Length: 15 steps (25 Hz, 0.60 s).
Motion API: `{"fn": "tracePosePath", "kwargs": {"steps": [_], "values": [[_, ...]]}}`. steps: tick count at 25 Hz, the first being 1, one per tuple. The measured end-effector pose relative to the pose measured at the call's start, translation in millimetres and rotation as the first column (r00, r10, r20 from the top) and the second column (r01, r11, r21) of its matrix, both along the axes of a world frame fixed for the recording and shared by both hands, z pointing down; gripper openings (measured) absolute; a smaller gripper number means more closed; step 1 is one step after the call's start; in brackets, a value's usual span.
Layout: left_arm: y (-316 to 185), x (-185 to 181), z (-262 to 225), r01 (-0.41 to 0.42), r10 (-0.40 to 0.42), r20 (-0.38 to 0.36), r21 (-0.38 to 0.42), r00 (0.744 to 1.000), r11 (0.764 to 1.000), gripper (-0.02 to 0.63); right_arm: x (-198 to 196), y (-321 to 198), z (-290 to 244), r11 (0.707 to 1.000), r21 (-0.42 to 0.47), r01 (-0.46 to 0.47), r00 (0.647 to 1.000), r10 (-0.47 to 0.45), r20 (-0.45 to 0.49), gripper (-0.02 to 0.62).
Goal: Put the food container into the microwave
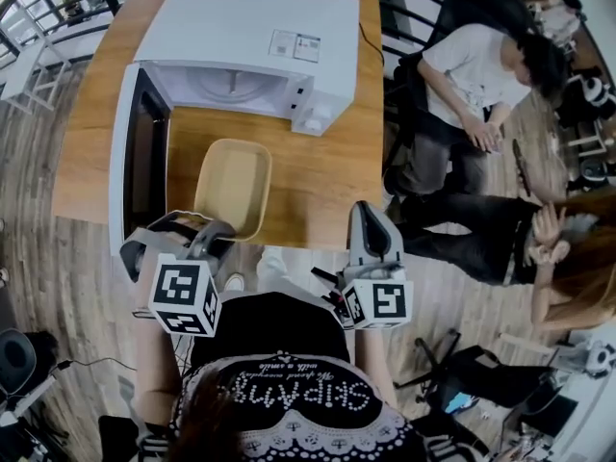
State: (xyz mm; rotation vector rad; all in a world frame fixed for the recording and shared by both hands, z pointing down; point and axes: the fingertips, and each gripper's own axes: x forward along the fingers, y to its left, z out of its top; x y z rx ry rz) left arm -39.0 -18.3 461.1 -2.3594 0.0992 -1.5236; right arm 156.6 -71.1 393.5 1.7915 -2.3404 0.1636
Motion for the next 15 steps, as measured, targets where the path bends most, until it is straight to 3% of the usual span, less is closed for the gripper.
{"fn": "tracePosePath", "kwargs": {"steps": [15], "values": [[-44.6,28.2,4.0,0.102,-0.102,0.021,0.007,0.995,0.995,0.044,41.1,-43.7,9.9,0.999,-0.012,0.053,0.998,-0.053,0.018,0.040]]}}
